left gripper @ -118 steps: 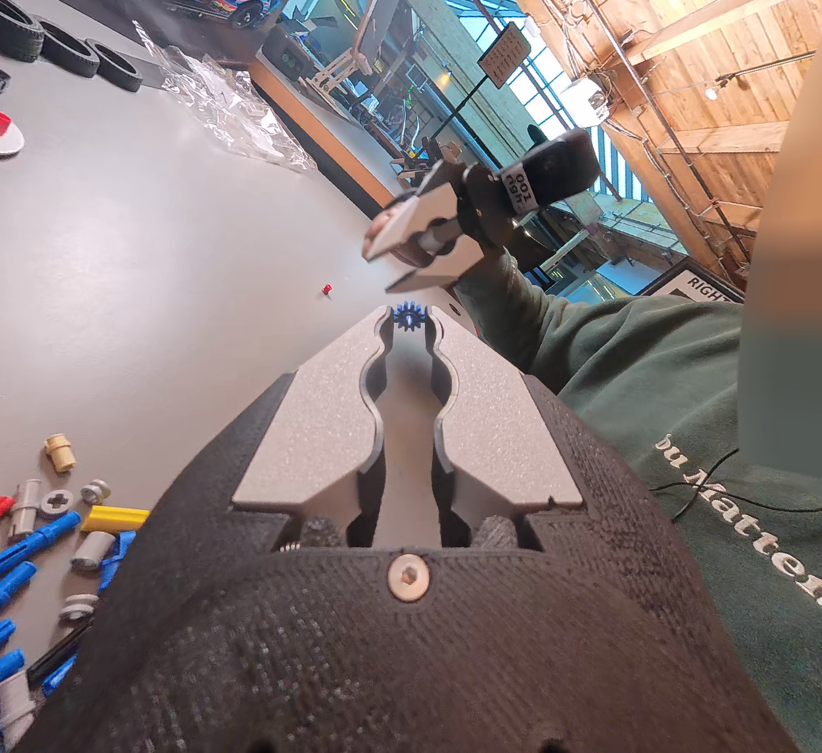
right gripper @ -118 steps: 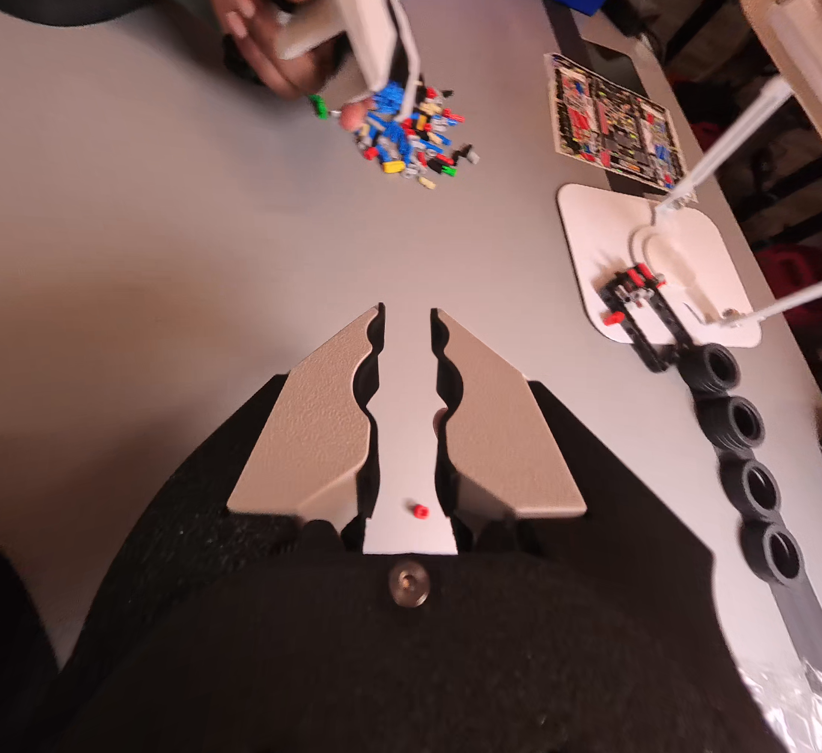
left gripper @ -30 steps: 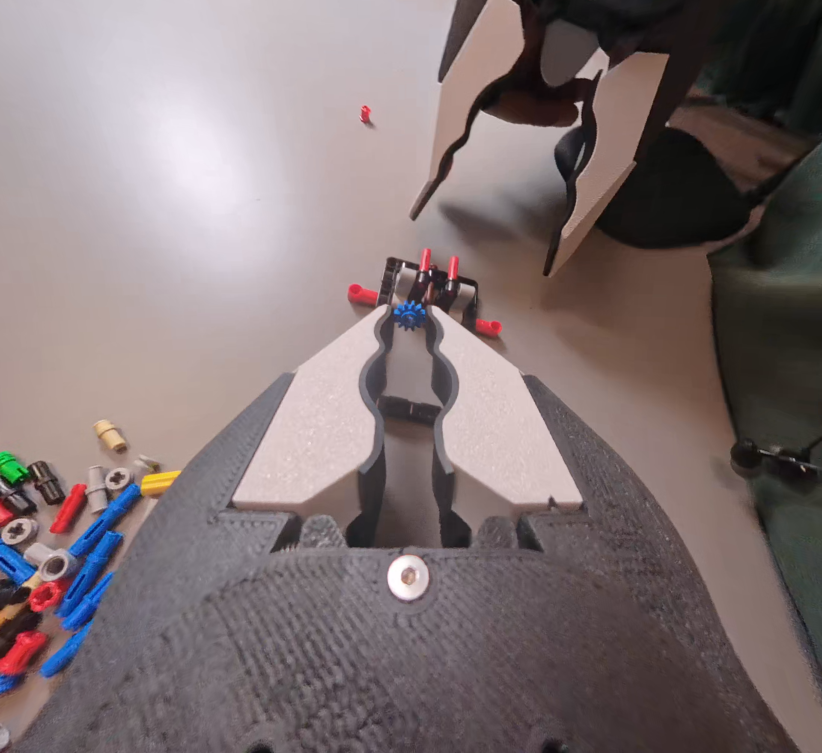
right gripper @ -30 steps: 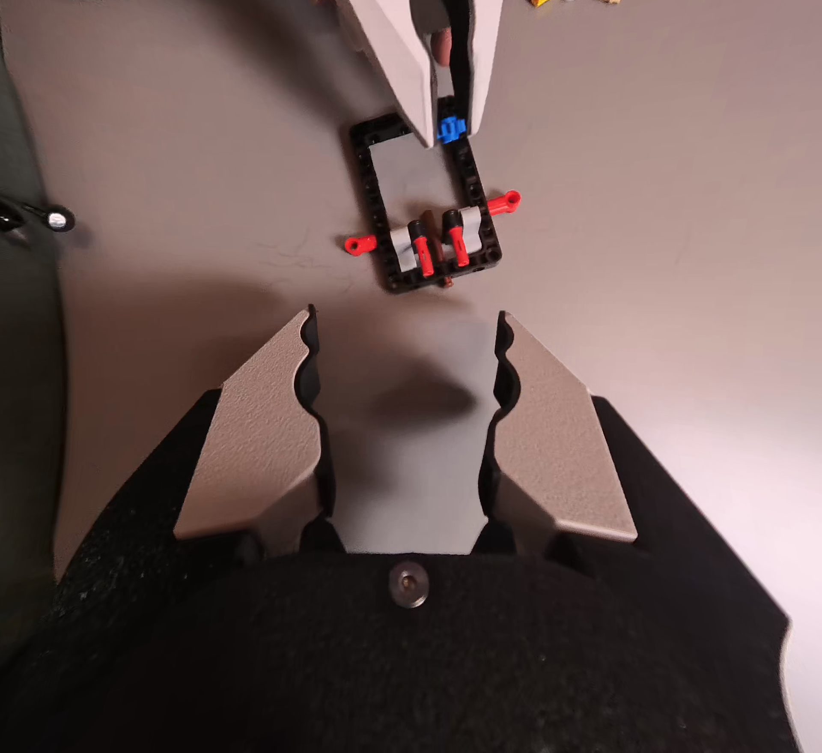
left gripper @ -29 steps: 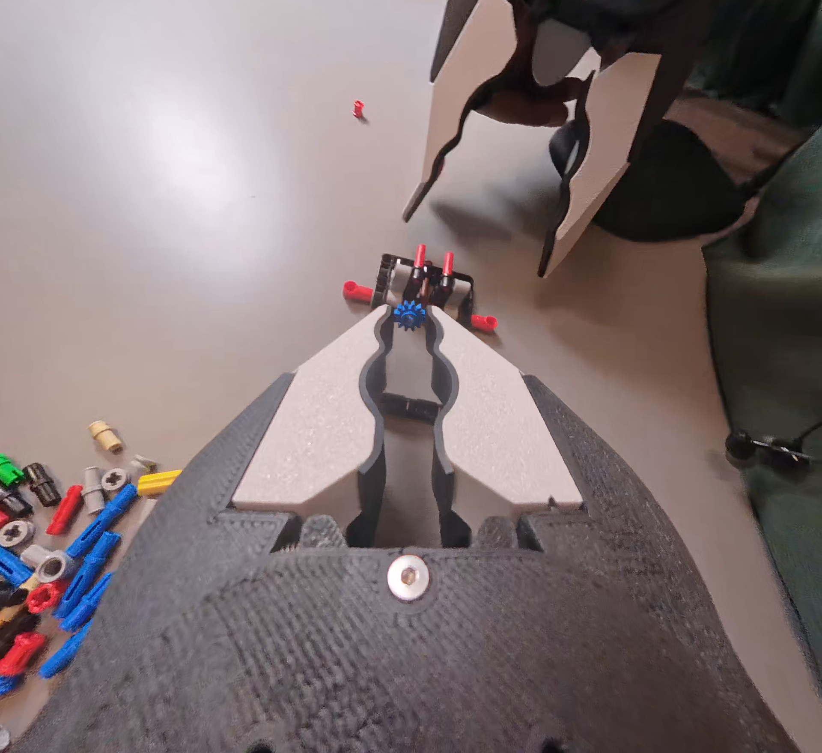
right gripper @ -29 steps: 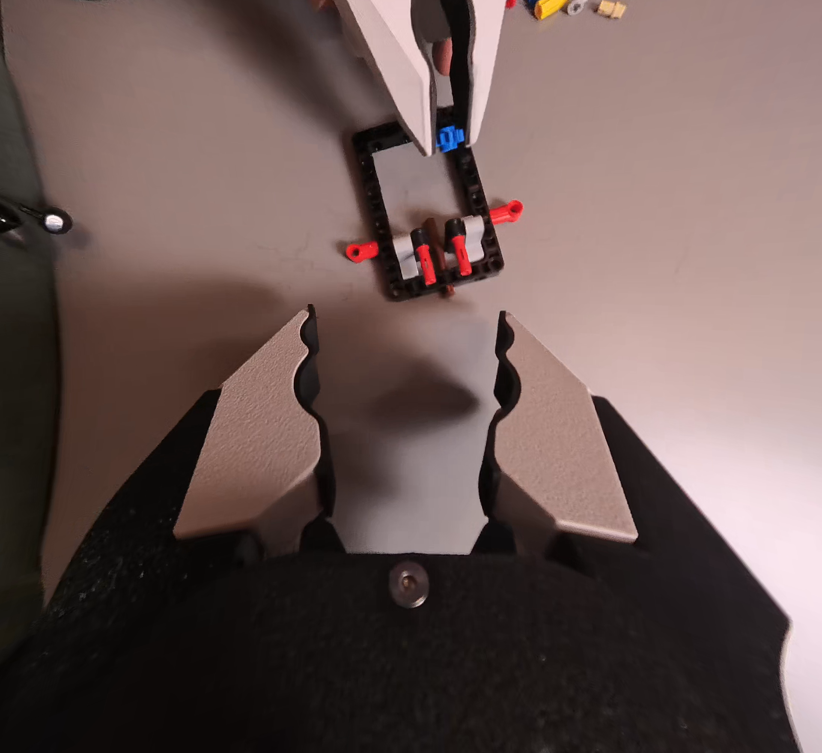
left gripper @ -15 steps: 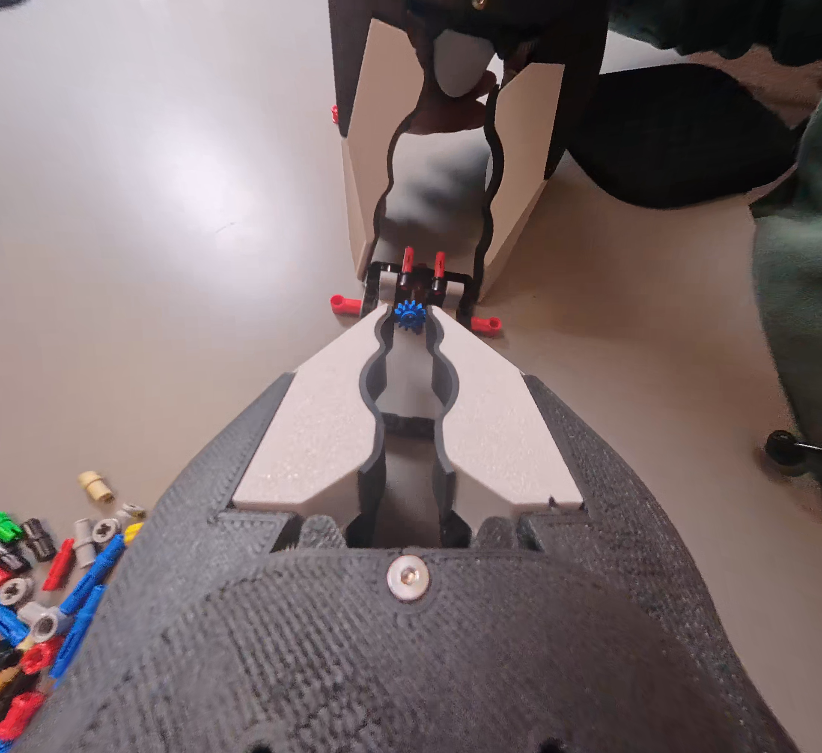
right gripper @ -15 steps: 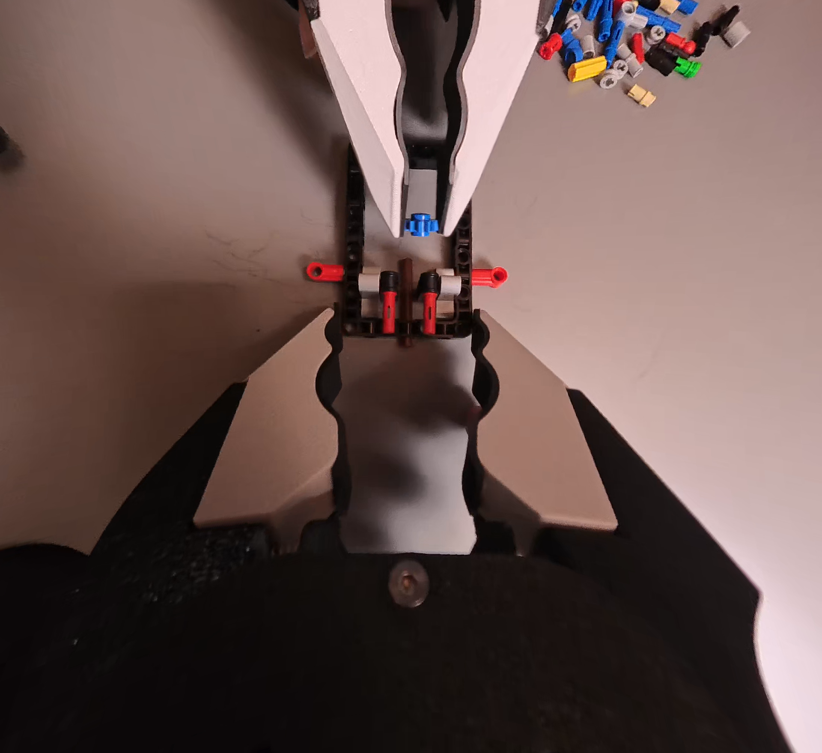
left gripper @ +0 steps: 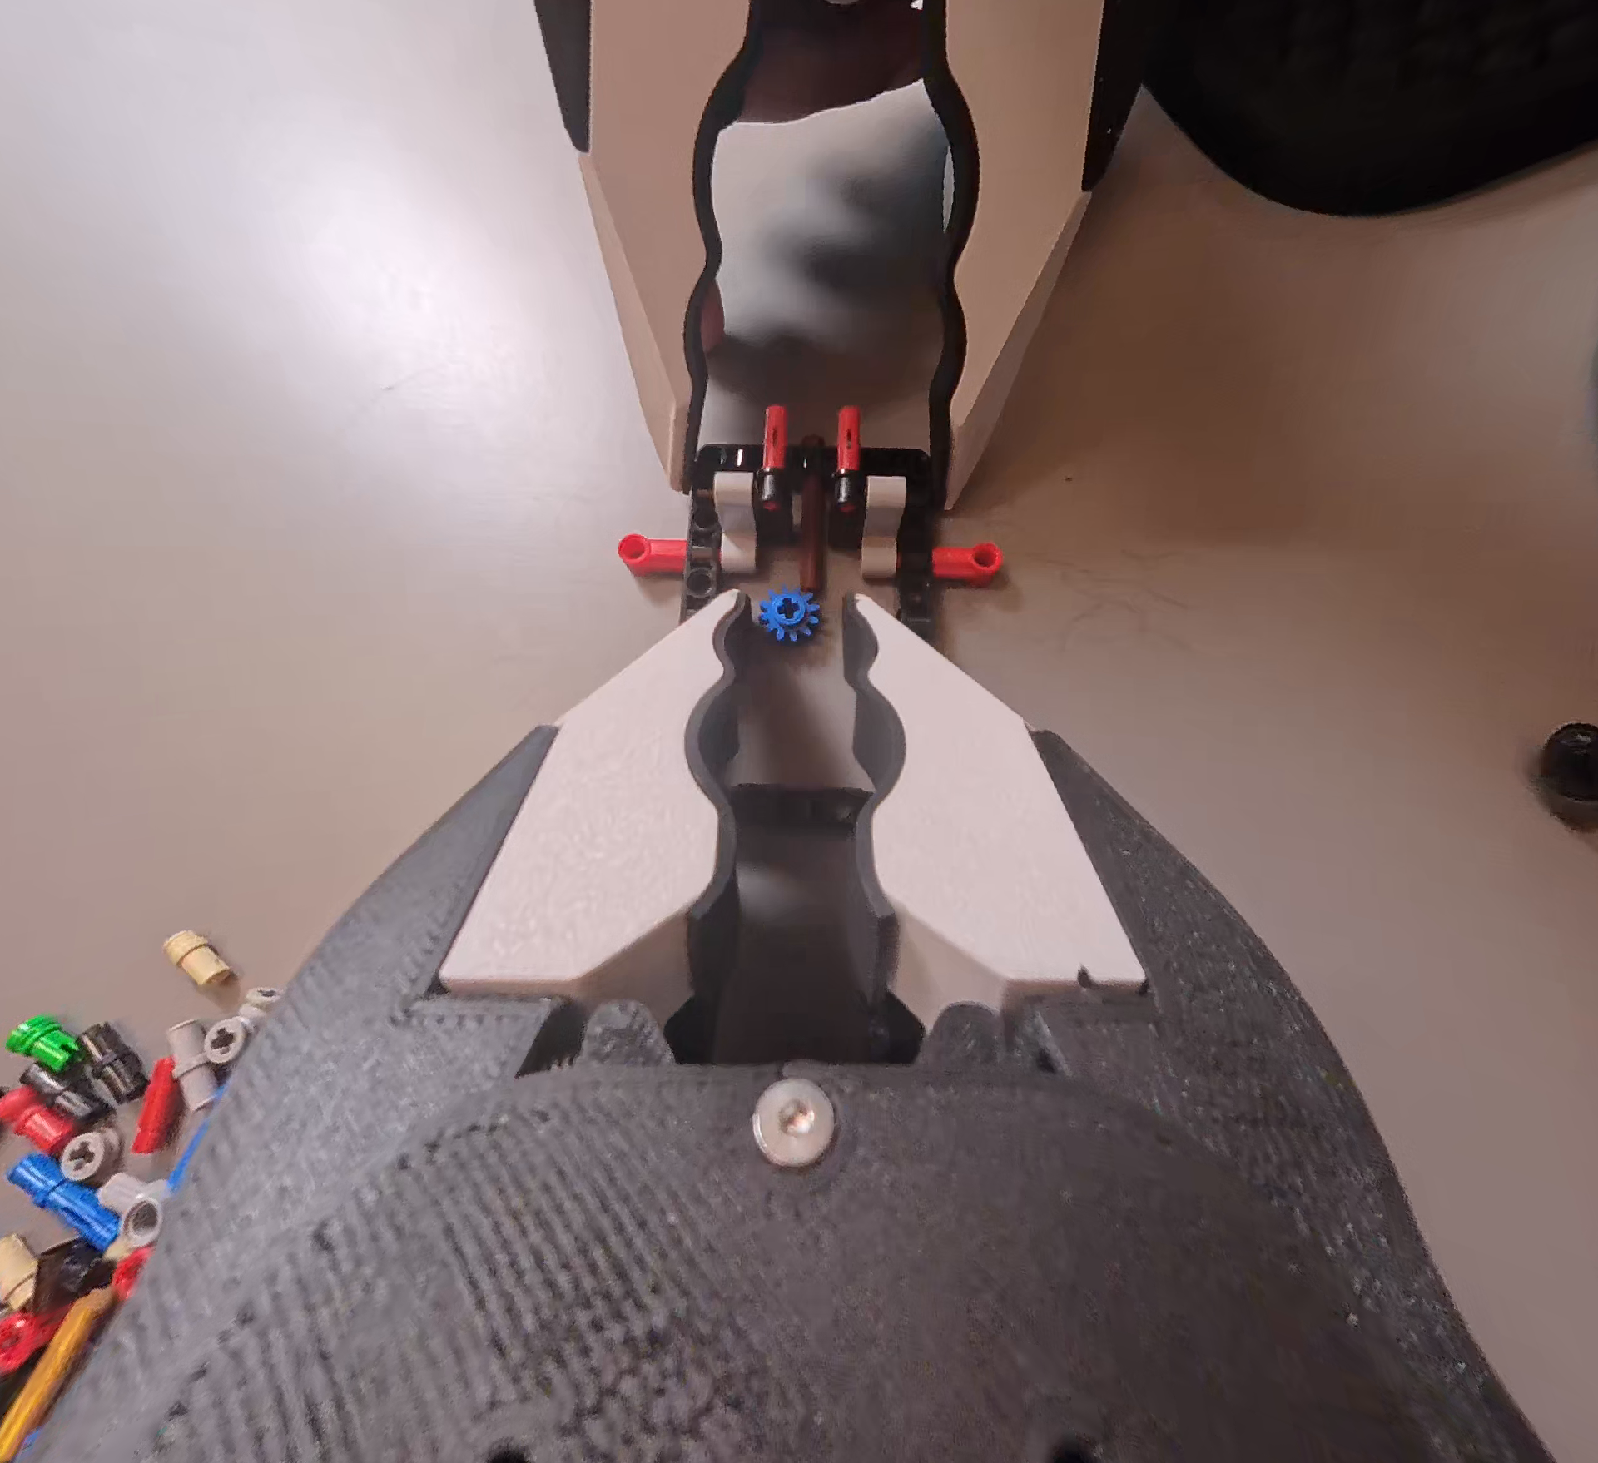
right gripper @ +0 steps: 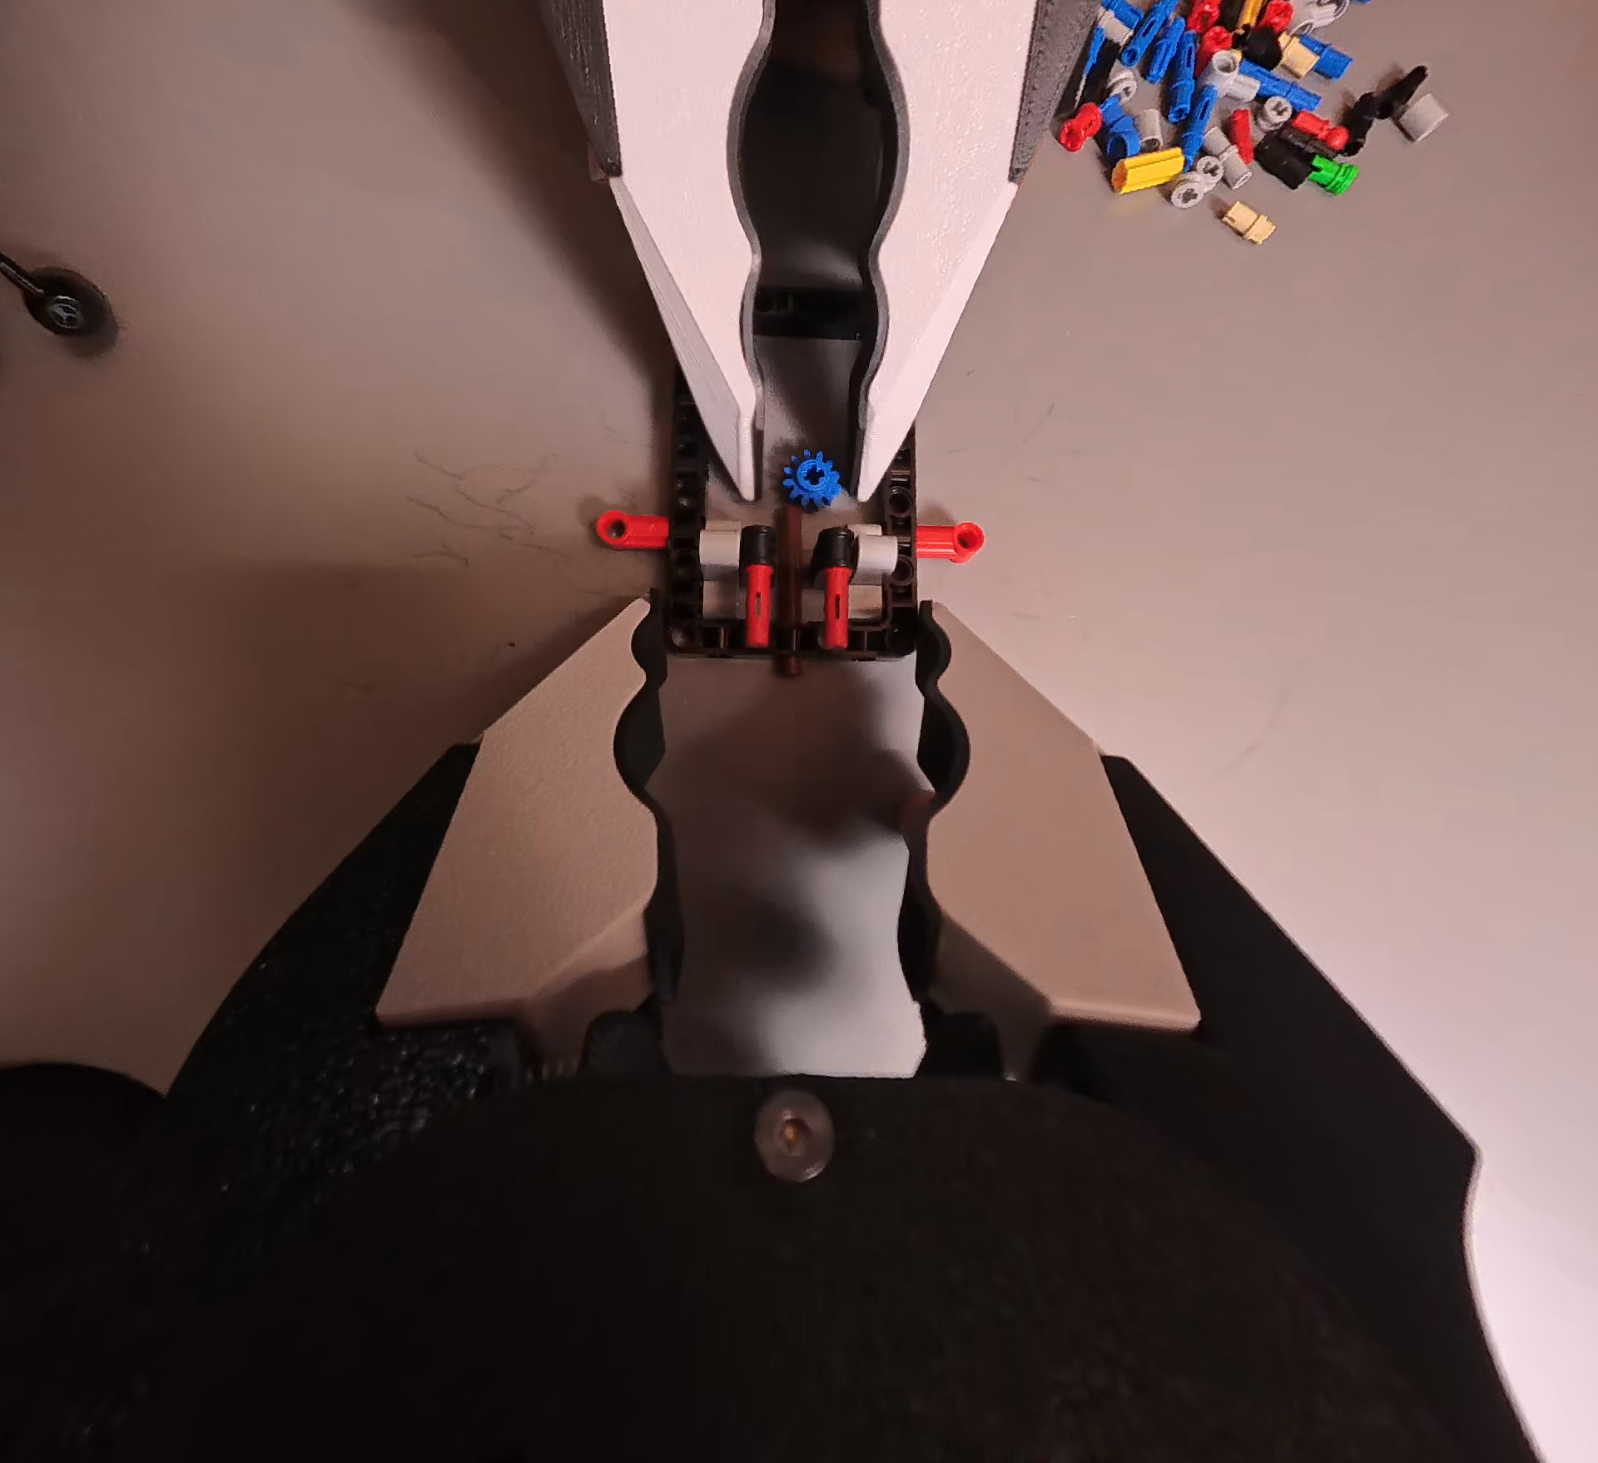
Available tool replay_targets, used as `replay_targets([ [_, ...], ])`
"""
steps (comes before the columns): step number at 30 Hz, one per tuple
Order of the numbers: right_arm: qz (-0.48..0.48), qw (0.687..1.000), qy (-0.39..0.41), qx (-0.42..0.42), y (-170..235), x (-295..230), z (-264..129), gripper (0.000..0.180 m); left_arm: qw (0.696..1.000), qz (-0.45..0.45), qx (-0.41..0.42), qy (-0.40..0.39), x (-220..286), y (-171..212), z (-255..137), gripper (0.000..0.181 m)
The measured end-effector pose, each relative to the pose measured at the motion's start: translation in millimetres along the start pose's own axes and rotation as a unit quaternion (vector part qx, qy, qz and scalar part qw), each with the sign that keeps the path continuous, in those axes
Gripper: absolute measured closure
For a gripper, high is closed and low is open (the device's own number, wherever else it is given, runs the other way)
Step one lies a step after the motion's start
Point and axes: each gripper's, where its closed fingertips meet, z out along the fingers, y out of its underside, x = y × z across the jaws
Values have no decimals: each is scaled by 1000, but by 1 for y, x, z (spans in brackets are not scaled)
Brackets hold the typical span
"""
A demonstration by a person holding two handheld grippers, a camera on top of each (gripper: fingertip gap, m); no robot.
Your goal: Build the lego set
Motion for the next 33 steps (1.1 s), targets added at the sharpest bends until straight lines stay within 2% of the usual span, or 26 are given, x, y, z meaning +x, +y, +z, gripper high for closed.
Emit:
replay_targets([
  [5,-1,1000,2,1,0,0,0,124,1000,-11,-3,7,-1,0,-4,162],
  [11,0,1000,5,3,0,1,-1,124,999,-3,-42,9,-2,5,-5,165],
  [18,0,1000,5,7,1,0,-2,124,999,-9,-42,7,-4,4,-3,169],
  [22,9,1000,-13,25,-2,-3,-16,123,999,-6,-37,-3,-7,2,-10,169],
  [27,46,991,1,126,-41,5,-47,145,999,-24,20,34,3,-20,-22,169],
  [31,-72,987,58,132,-54,-3,-37,162,992,-68,79,78,7,-40,-34,169],
  [33,-97,982,79,143,-60,-4,-34,167,987,-83,103,90,8,-46,-40,169],
])
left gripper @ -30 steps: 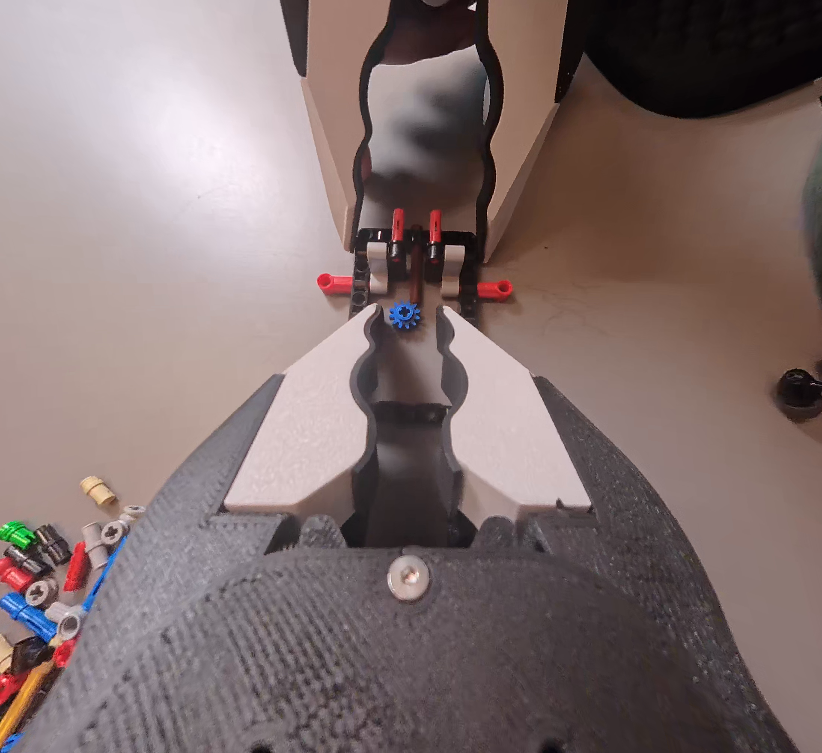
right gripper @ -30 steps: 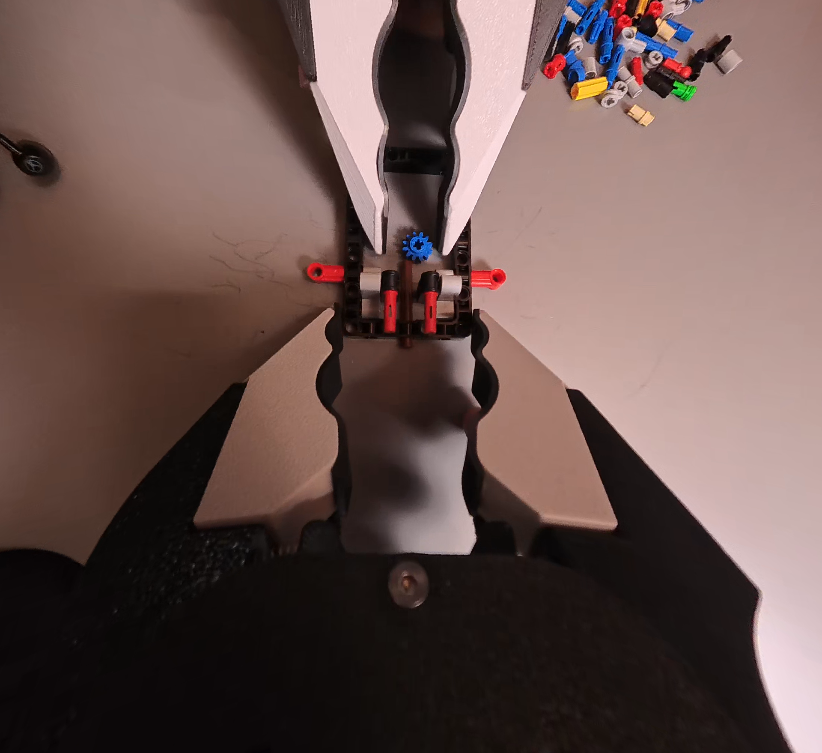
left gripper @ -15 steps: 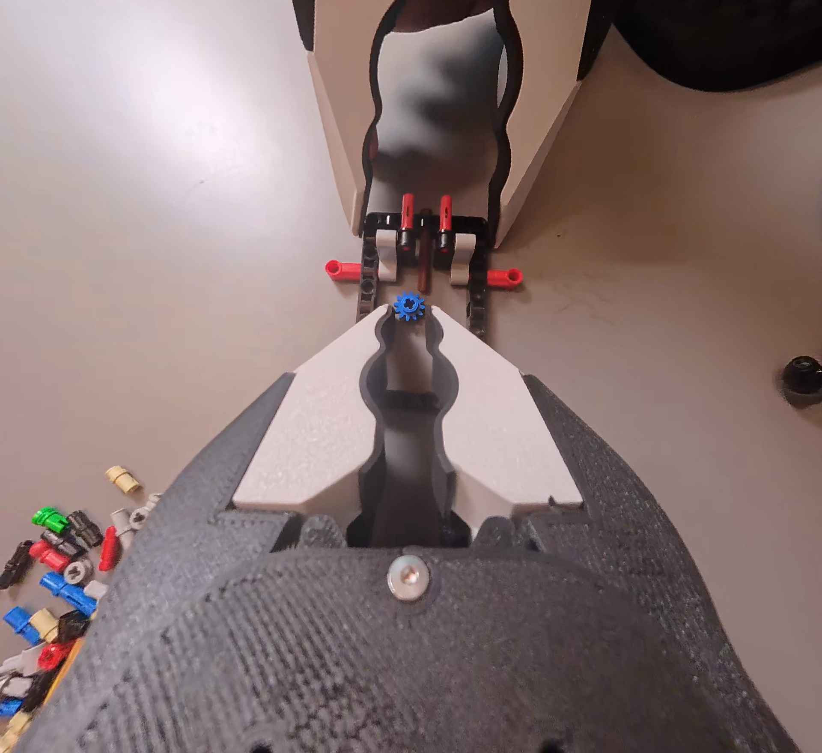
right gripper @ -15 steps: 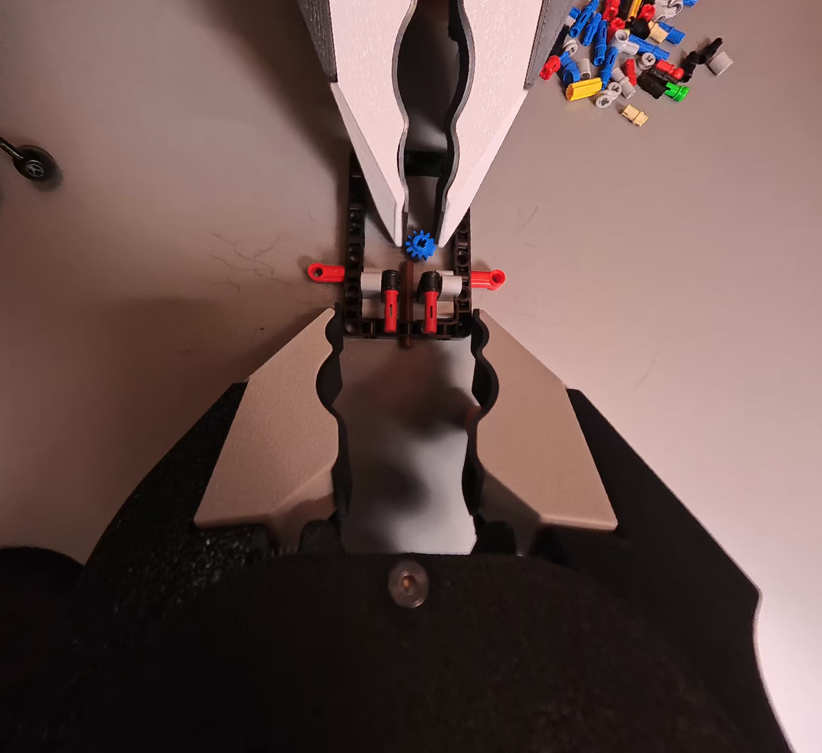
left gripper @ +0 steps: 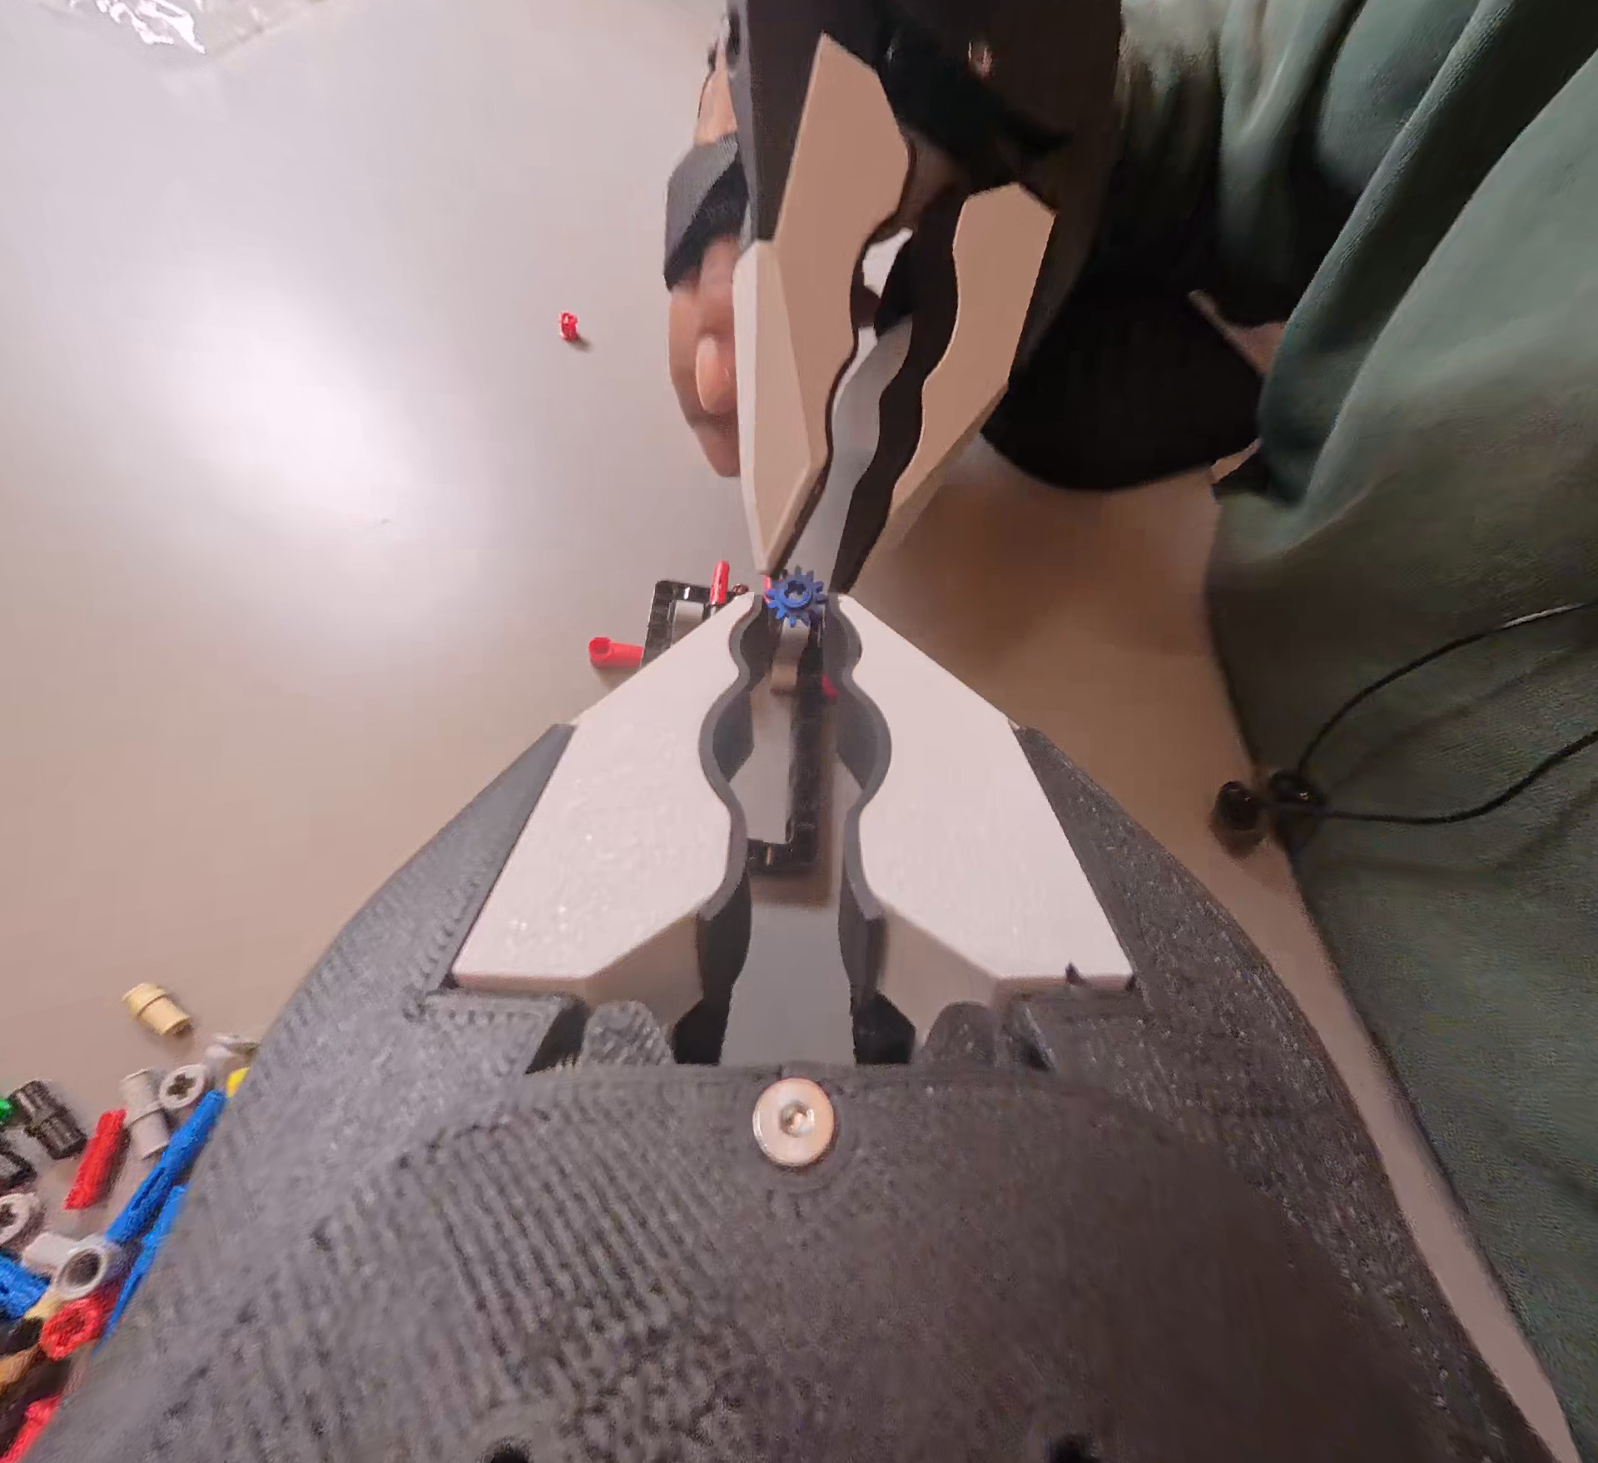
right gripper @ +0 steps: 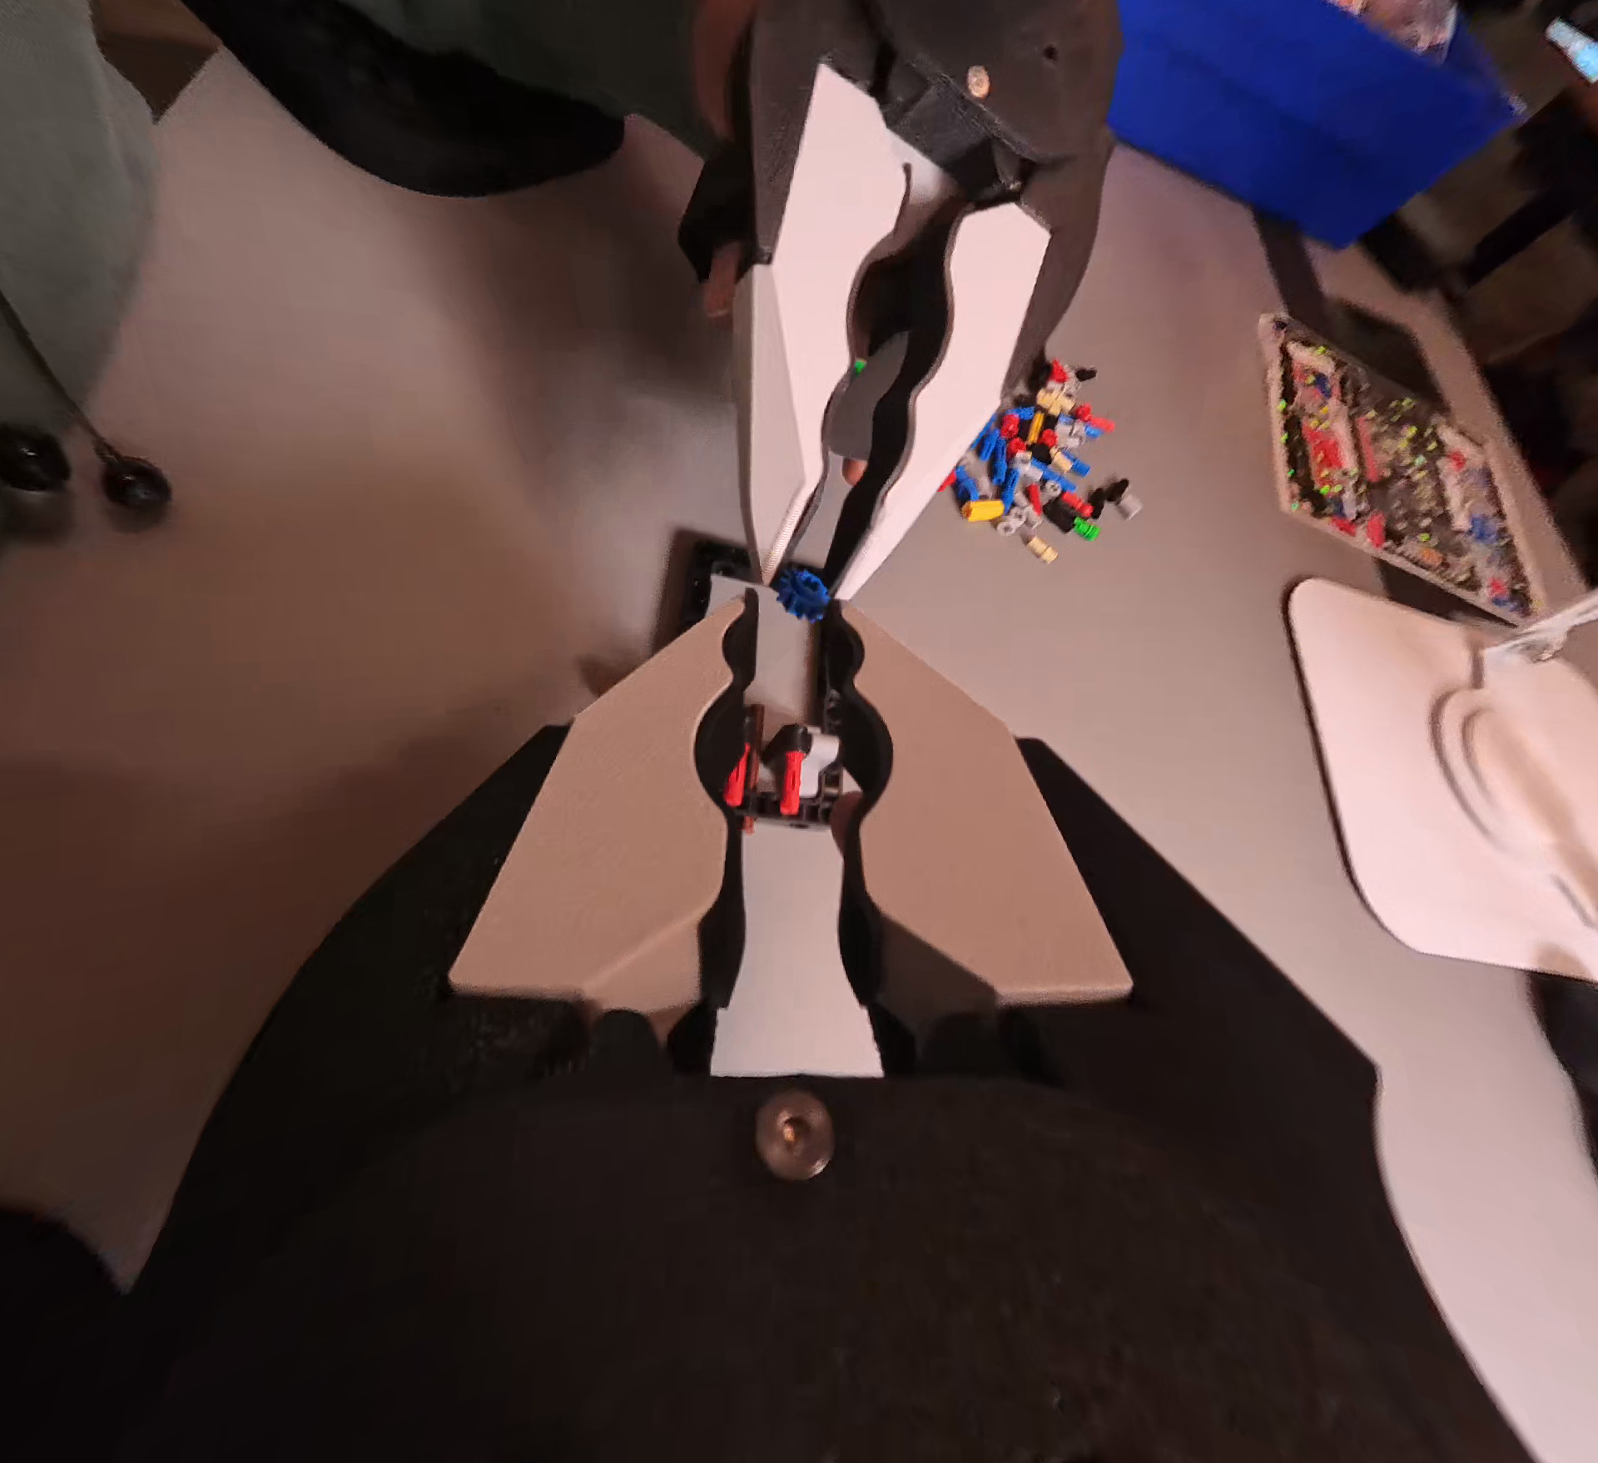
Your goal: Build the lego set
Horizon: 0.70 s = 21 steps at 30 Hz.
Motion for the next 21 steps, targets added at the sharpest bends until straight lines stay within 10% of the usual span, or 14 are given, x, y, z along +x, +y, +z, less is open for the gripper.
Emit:
replay_targets([
  [21,-17,998,51,36,-4,9,2,177,969,-180,127,113,-4,-14,-11,170],
])
